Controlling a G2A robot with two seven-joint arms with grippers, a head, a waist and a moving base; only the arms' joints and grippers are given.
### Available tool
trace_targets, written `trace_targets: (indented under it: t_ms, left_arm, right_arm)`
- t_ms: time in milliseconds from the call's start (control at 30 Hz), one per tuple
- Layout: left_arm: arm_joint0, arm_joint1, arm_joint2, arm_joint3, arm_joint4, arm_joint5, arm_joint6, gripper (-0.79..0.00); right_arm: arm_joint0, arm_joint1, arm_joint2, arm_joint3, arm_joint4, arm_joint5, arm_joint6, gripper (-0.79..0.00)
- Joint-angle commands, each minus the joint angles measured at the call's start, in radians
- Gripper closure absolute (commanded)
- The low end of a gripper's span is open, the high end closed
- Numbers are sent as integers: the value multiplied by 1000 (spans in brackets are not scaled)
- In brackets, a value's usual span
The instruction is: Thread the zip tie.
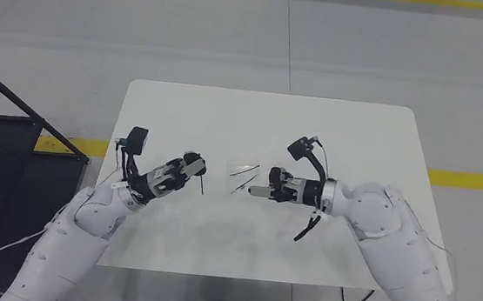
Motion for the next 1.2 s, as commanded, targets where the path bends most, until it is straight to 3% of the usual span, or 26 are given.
trace_targets:
  t_ms: [0,200,267,333,400,567,800,1167]
  left_arm:
    - [9,3,-6,-2,-6,-13,-14,0]
    - [29,6,-11,-12,-18,-31,-35,0]
    - [33,6,-10,-13,-19,-35,-41,0]
    - [35,6,-11,-11,-25,-38,-44,0]
    - [35,7,-11,-9,-32,-41,-45,0]
    - [36,7,-17,-6,-46,-46,-45,0]
    - [37,8,-24,0,-59,-51,-52,0]
    - [34,7,-21,7,-68,-51,-58,0]
  right_arm:
    - [39,-5,-21,24,-13,69,38,-785]
    - [180,-39,-126,145,-65,215,103,-693]
    - [215,-52,-156,182,-68,234,96,-610]
    - [245,-64,-177,224,-85,257,67,-446]
    - [269,-76,-201,257,-87,271,53,-416]
    - [321,-103,-240,344,-82,282,27,-366]
    - [361,-132,-284,416,-80,289,23,-357]
    - [385,-158,-306,469,-80,286,22,-305]
